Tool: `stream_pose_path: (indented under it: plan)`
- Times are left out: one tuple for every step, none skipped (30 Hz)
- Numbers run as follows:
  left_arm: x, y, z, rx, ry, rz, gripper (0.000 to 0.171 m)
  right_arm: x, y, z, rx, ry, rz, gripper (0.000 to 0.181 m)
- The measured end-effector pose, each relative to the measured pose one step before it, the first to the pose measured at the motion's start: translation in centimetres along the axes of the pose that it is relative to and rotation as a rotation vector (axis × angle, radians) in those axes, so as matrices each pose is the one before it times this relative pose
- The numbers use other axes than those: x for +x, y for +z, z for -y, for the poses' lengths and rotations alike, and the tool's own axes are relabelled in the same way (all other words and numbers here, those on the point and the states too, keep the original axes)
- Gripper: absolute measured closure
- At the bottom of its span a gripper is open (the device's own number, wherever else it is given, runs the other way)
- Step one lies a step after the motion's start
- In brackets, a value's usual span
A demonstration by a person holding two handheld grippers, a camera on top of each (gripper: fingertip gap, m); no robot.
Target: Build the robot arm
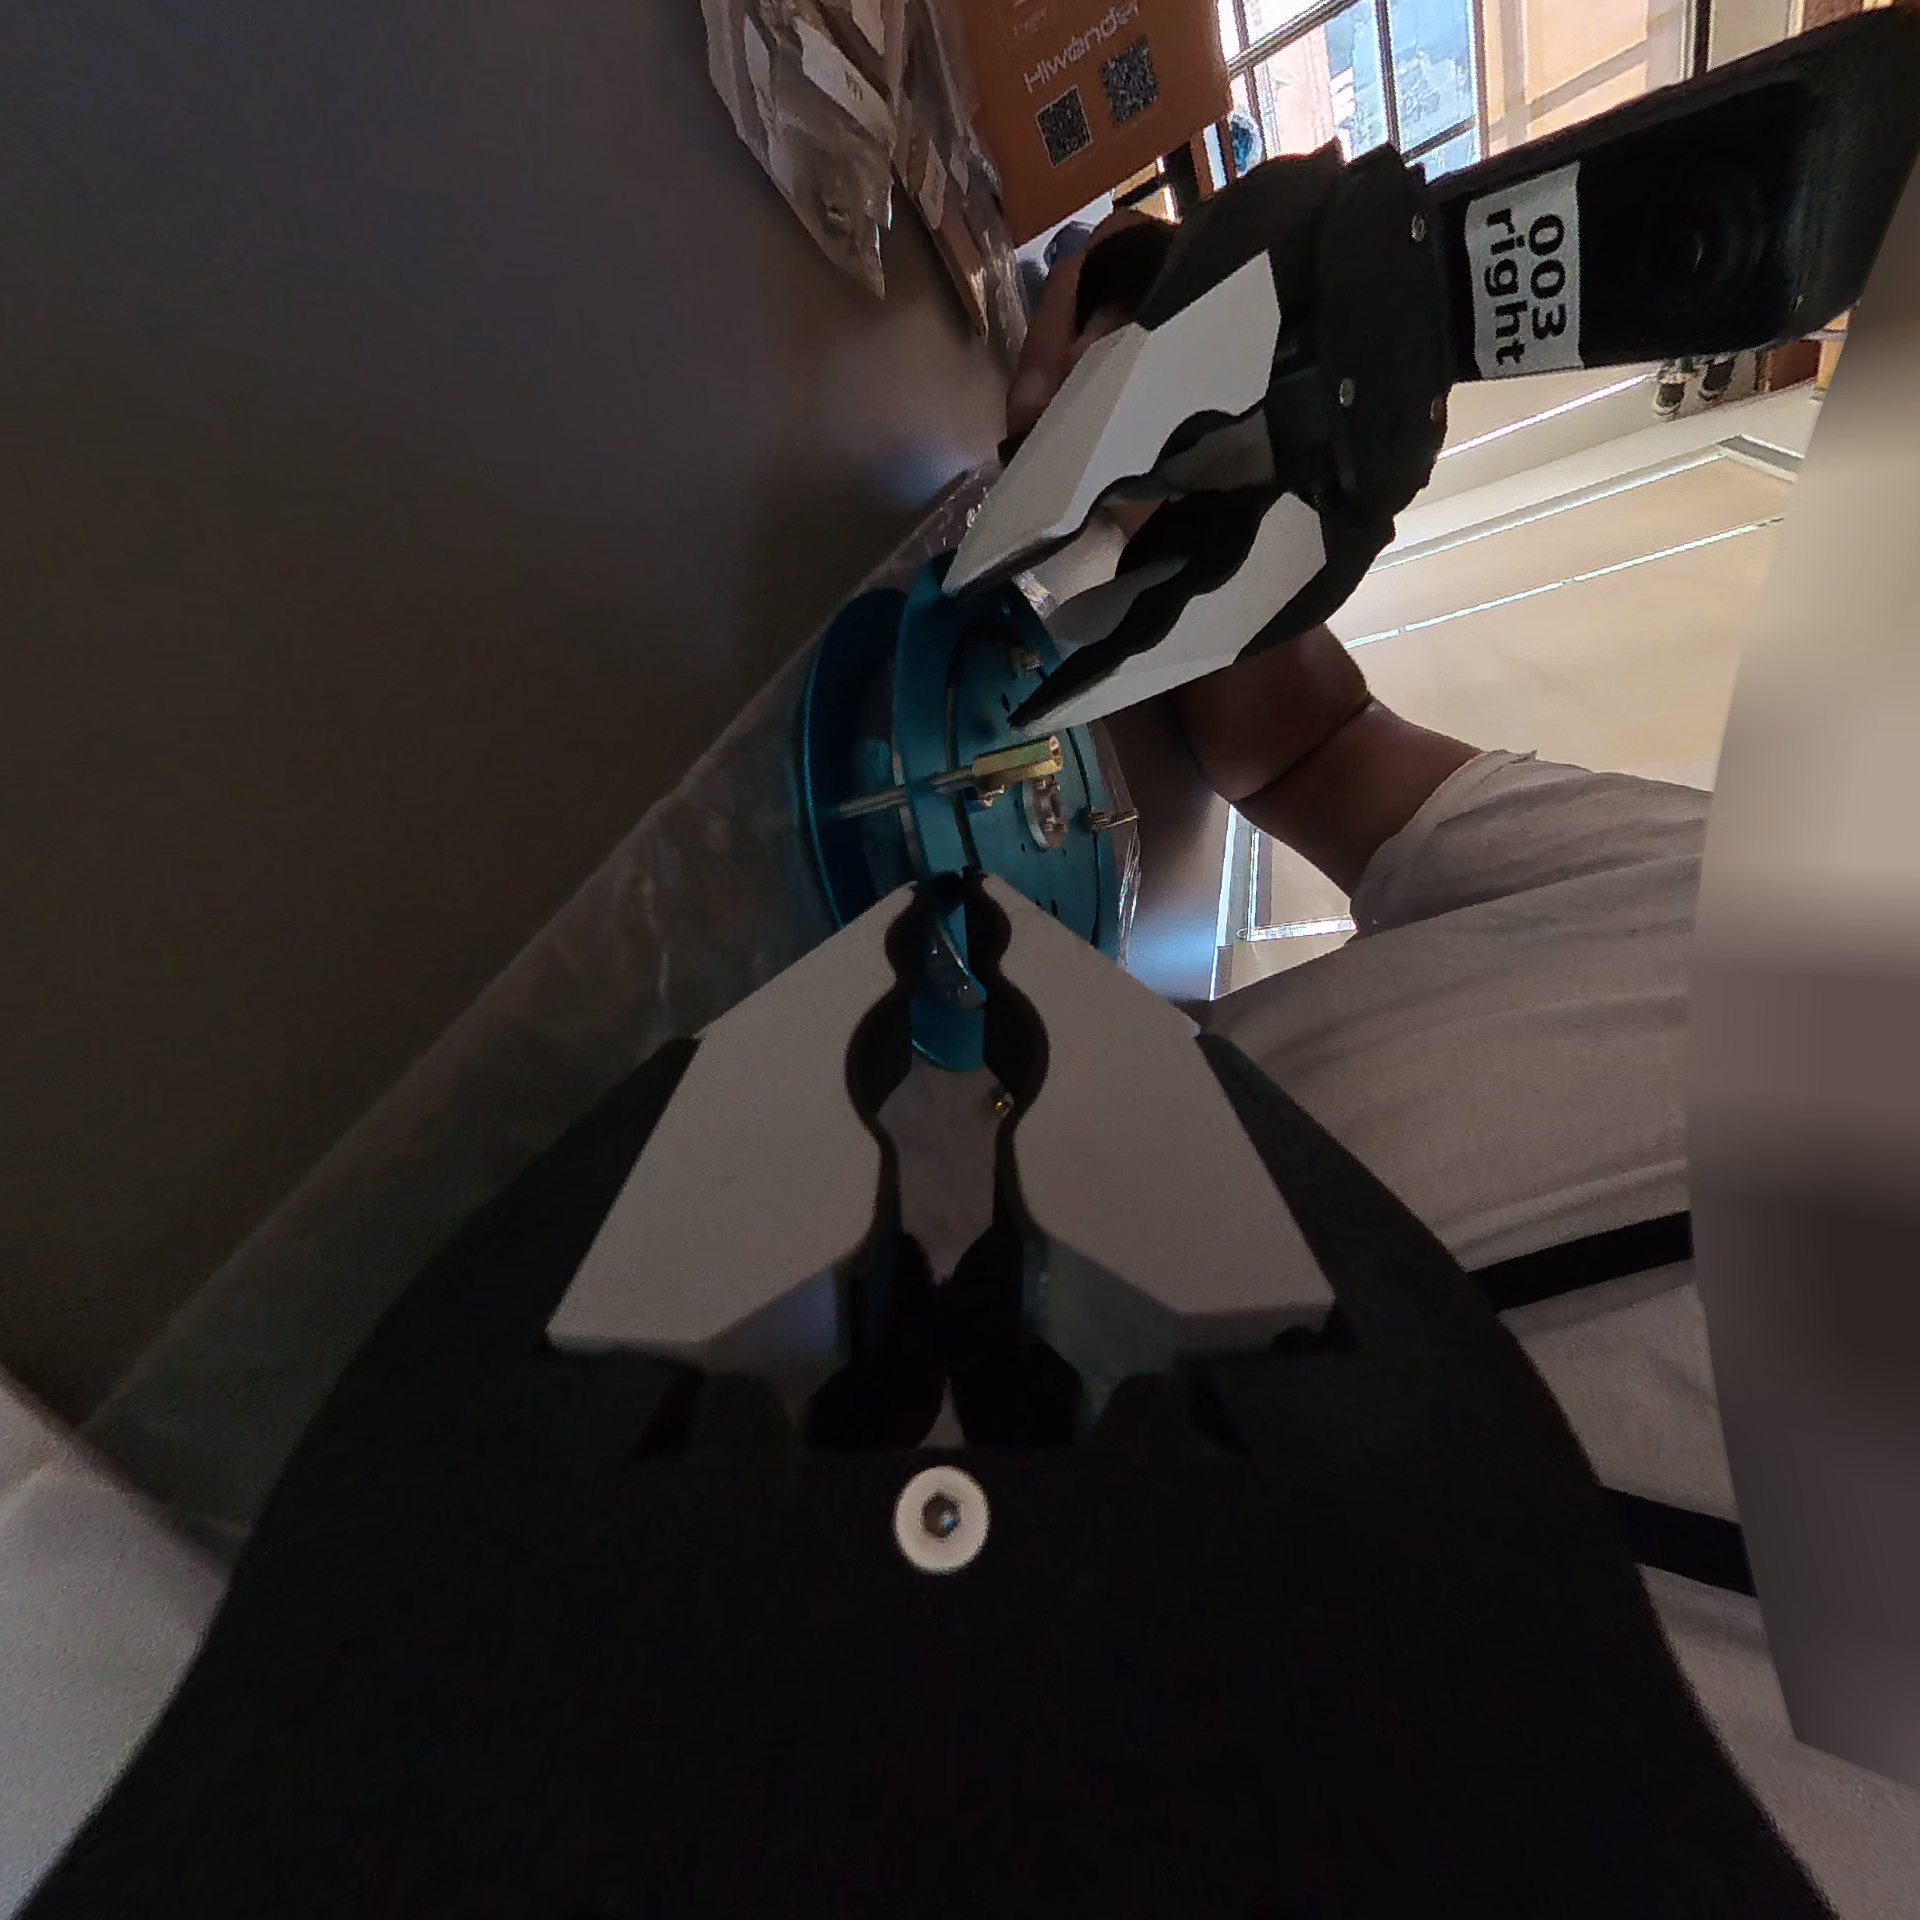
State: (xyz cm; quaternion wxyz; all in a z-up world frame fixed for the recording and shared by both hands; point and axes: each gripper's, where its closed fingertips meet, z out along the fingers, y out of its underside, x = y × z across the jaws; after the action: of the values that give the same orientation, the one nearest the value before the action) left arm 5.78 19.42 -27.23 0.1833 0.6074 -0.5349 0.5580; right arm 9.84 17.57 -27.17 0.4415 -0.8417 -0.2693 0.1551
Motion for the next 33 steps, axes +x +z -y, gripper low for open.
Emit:
stream_pose_path:
  plan:
    - [-0.001, 0.010, -0.001, -0.00041, 0.0004, 0.0001, 0.167, 0.012, -0.003, 0.019, 0.0033, 0.0042, 0.0031, 0.155]
    - [-0.004, 0.014, -0.002, -0.00052, 0.0016, 0.0006, 0.167, 0.046, -0.006, -0.001, 0.0013, 0.0025, 0.0013, 0.155]
    - [0.011, 0.012, -0.005, -0.00039, 0.0022, 0.0009, 0.167, 0.078, -0.014, 0.008, -0.0010, 0.0020, -0.0001, 0.154]
    - [-0.005, 0.023, 0.006, 0.00067, 0.0023, 0.0014, 0.167, 0.010, -0.033, 0.105, -0.0007, -0.0006, 0.0014, 0.152]
    - [-0.009, 0.005, 0.010, 0.00044, 0.0024, 0.0010, 0.167, -0.100, -0.087, 0.358, 0.0111, -0.0034, 0.0079, 0.151]
    - [0.000, 0.006, 0.012, 0.00058, 0.0017, 0.0007, 0.167, -0.333, -0.070, 0.667, 0.0296, -0.0036, 0.0209, 0.150]
    - [-0.010, 0.006, 0.003, 0.00083, 0.0019, 0.0009, 0.167, -0.475, 0.026, 0.798, 0.0377, -0.0071, 0.0278, 0.148]
    - [0.005, 0.001, -0.005, 0.00055, 0.0027, 0.0011, 0.167, -0.446, 0.180, 0.735, 0.0338, -0.0169, 0.0246, 0.144]
    - [-0.011, 0.002, 0.005, 0.00066, 0.0025, 0.0012, 0.167, -0.313, 0.318, 0.458, 0.0173, -0.0203, 0.0169, 0.141]
    - [0.005, -0.001, -0.007, 0.00161, 0.0022, 0.0017, 0.167, -0.151, 0.411, 0.019, -0.0141, -0.0140, 0.0098, 0.136]
    - [-0.002, -0.002, 0.002, 0.00133, 0.0035, 0.0020, 0.167, -0.051, 0.388, -0.075, -0.0221, -0.0116, 0.0044, 0.134]
    - [0.001, -0.007, -0.018, 0.00082, 0.0029, 0.0016, 0.167, 0.074, 0.343, -0.008, -0.0169, -0.0115, -0.0026, 0.134]
    - [-0.007, -0.013, -0.010, 0.00142, 0.0013, 0.0011, 0.167, 0.108, 0.269, -0.007, -0.0149, -0.0090, -0.0036, 0.133]
    - [0.002, -0.007, -0.009, 0.00083, 0.0017, 0.0010, 0.167, -0.027, 0.183, 0.114, -0.0051, -0.0043, 0.0038, 0.133]
    - [-0.001, -0.014, -0.004, 0.00037, 0.0015, 0.0008, 0.167, -0.002, 0.118, 0.158, 0.0031, 0.0020, 0.0031, 0.133]
    - [-0.009, 0.003, 0.007, 0.00049, 0.0005, 0.0004, 0.167, -0.041, 0.085, 0.096, 0.0012, 0.0040, 0.0054, 0.133]
    - [-0.001, 0.000, 0.000, -0.00002, 0.0001, 0.0000, 0.167, -0.089, 0.069, -0.010, -0.0018, 0.0071, 0.0084, 0.134]
    - [-0.004, 0.005, 0.009, 0.00001, 0.0001, 0.0001, 0.167, -0.045, 0.050, -0.160, -0.0077, 0.0074, 0.0052, 0.134]
    - [0.001, -0.002, 0.006, 0.00012, 0.0003, 0.0003, 0.167, -0.070, 0.020, -0.170, -0.0058, 0.0066, 0.0055, 0.134]
    - [-0.004, 0.008, 0.014, 0.00038, 0.0000, 0.0002, 0.167, -0.071, -0.008, -0.135, -0.0015, 0.0051, 0.0048, 0.135]
    - [-0.008, -0.006, 0.008, 0.00032, 0.0002, 0.0002, 0.167, -0.077, -0.053, -0.144, -0.0032, 0.0029, 0.0048, 0.136]
    - [-0.001, -0.007, -0.003, 0.00011, 0.0009, 0.0004, 0.167, -0.123, -0.092, -0.159, -0.0046, 0.0023, 0.0078, 0.139]
    - [0.001, 0.006, 0.003, 0.00015, 0.0009, 0.0004, 0.167, 0.042, -0.159, -0.240, -0.0111, -0.0007, -0.0036, 0.140]
    - [0.002, -0.004, 0.002, -0.00016, 0.0006, 0.0002, 0.167, 0.177, -0.207, -0.105, -0.0061, -0.0039, -0.0115, 0.141]
    - [-0.006, 0.001, 0.001, -0.00056, 0.0005, 0.0000, 0.167, 0.091, -0.176, 0.216, 0.0119, 0.0016, -0.0053, 0.140]
    - [-0.003, -0.001, -0.002, -0.00017, 0.0002, 0.0001, 0.167, -0.085, -0.071, 0.445, 0.0244, 0.0067, 0.0058, 0.141]
    - [-0.003, 0.000, 0.010, 0.00041, 0.0007, 0.0005, 0.167, -0.070, 0.080, 0.371, 0.0203, 0.0082, 0.0062, 0.140]
    - [-0.003, 0.002, -0.004, 0.00028, 0.0013, 0.0007, 0.167, 0.052, 0.183, 0.057, 0.0008, 0.0019, -0.0020, 0.136]
    - [-0.001, -0.001, 0.008, 0.00030, 0.0005, 0.0004, 0.167, 0.016, 0.201, -0.159, -0.0110, -0.0034, -0.0010, 0.134]
    - [-0.006, -0.008, 0.005, 0.00071, -0.0001, 0.0003, 0.167, -0.068, 0.146, -0.244, -0.0131, -0.0053, 0.0047, 0.134]
    - [-0.004, -0.004, 0.004, 0.00057, 0.0009, 0.0006, 0.167, -0.111, 0.063, -0.203, -0.0091, -0.0005, 0.0067, 0.134]
    - [-0.001, -0.003, -0.003, 0.00005, 0.0020, 0.0008, 0.167, -0.109, -0.044, -0.086, -0.0003, 0.0047, 0.0071, 0.136]
    - [-0.009, -0.001, 0.009, 0.00032, 0.0013, 0.0006, 0.167, -0.064, -0.163, -0.077, 0.0020, 0.0045, 0.0047, 0.141]
